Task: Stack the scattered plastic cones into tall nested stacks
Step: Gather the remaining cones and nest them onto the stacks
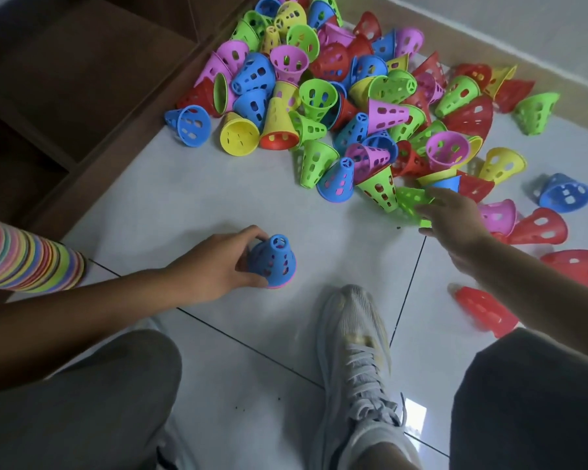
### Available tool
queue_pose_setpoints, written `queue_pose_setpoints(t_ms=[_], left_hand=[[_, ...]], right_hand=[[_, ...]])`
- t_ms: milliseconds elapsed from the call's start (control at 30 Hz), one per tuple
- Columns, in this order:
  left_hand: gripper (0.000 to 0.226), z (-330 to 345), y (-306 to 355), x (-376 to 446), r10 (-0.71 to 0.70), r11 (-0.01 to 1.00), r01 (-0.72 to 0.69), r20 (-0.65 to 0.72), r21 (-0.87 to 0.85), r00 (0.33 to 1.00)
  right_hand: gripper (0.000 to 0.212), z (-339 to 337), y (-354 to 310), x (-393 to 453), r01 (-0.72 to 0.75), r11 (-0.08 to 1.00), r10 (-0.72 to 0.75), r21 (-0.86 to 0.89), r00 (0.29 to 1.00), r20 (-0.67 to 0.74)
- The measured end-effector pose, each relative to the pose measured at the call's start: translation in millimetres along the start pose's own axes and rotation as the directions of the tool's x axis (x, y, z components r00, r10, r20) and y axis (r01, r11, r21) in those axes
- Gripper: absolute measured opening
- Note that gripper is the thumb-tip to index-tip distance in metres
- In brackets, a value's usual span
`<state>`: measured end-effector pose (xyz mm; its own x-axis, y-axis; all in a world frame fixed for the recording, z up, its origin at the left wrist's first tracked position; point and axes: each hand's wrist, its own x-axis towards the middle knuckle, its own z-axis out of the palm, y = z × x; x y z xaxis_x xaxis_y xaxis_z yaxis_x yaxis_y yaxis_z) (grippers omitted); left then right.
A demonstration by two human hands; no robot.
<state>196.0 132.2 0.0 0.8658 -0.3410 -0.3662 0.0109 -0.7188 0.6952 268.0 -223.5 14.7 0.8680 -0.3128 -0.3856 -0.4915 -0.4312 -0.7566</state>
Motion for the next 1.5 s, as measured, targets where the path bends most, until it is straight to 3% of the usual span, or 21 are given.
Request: queue_pose_setpoints(t_ms=[333,567,767,967,1167,1400,1500], left_hand=[[0.053,-14.7,-17.9,4.3,0.007,0.981,-0.023,0.08,0.191,0.997],[0.043,-50.3,-39.1,19.4,-0.009,0.974,0.01,-0.006,0.224,1.0],[0.043,-90.0,-47.8,40.1,0.057,0.946,-0.012,-0.128,0.325,0.99],[0.049,-118.8,-48.2,55.9,0.023,0.943,0.05,-0.212,0.329,0.977],[0.054,-123.7,-46.1,68.3,0.007,0.946,0.064,-0.22,0.318,0.976],[0.071,-119.3,-44.9,96.4,0.172,0.907,-0.098,-0.148,0.41,0.974],[0.079,-120.7,-45.2,112.0,0.172,0.878,-0.111,-0.09,0.465,0.981]], right_hand=[[0.036,28.7,-34.5,-71.6,0.036,0.927,-0.003,0.372,0.996,-0.09],[0.011,50.6,-60.6,-102.5,-0.078,0.853,-0.022,0.516,0.983,0.184],[0.019,72.9,-61.1,-117.2,-0.193,0.835,-0.064,0.516,0.896,0.438],[0.027,91.7,-50.0,-119.4,-0.261,0.859,-0.02,0.441,0.843,0.538],[0.019,100.2,-39.2,-115.2,-0.271,0.885,0.025,0.377,0.839,0.544],[0.014,110.7,-27.2,-111.8,-0.313,0.884,0.109,0.346,0.86,0.499],[0.012,114.5,-24.5,-109.3,-0.332,0.882,0.136,0.333,0.858,0.495]])
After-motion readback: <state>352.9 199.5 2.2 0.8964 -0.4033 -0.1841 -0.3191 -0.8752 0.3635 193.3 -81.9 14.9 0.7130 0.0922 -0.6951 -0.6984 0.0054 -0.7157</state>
